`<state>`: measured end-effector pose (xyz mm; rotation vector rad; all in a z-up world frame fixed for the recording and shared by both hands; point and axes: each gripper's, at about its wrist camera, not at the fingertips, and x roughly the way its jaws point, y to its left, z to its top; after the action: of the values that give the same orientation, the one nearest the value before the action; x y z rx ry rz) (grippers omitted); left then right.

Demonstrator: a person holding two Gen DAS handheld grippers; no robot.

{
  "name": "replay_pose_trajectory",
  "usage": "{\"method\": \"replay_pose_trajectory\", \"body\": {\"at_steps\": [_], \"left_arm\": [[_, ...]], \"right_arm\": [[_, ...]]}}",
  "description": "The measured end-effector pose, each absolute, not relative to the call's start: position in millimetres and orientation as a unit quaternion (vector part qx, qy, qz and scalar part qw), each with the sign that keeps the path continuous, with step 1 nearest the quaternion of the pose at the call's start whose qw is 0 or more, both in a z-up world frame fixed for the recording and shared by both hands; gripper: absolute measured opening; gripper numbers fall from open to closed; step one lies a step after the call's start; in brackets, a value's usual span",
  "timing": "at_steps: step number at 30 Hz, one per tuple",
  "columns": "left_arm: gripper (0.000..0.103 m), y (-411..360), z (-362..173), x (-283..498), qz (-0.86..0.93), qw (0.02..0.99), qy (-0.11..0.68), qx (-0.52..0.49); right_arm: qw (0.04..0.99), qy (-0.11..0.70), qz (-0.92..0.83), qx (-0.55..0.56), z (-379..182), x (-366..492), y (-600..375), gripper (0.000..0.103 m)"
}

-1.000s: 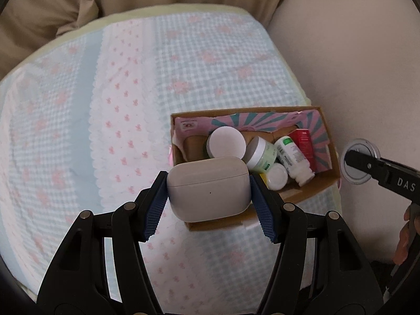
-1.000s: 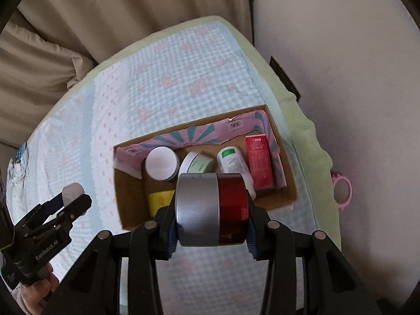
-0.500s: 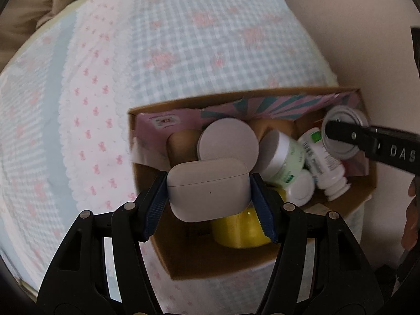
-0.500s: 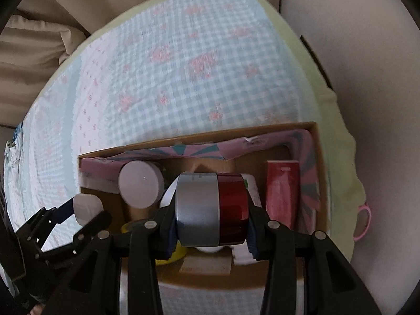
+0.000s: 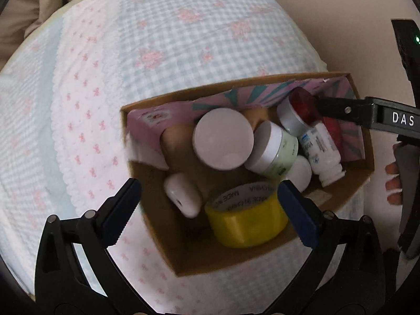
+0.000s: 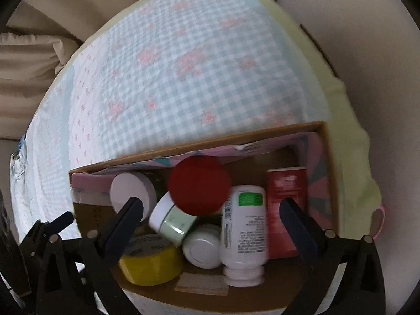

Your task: Organize rigid objects

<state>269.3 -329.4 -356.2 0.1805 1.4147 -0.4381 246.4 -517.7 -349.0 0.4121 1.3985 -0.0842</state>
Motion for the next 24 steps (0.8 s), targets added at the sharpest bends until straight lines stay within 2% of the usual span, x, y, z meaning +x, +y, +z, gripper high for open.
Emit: {"method": "replay_pose_trajectory", "body": {"at_steps": [10,24], "left_arm": [[0.103,-300,-352,255,-0.187,0.73,0.655,0.06],[0.103,-285,-294,234,-0.208,0.758,0.617,0.045]], "right_arm": [[0.75,0.629,-0.05,0.198,-339,221,-521,0.103],[0.774,0.601,-0.052,0.194,-291,190,-497,0.103]]}}
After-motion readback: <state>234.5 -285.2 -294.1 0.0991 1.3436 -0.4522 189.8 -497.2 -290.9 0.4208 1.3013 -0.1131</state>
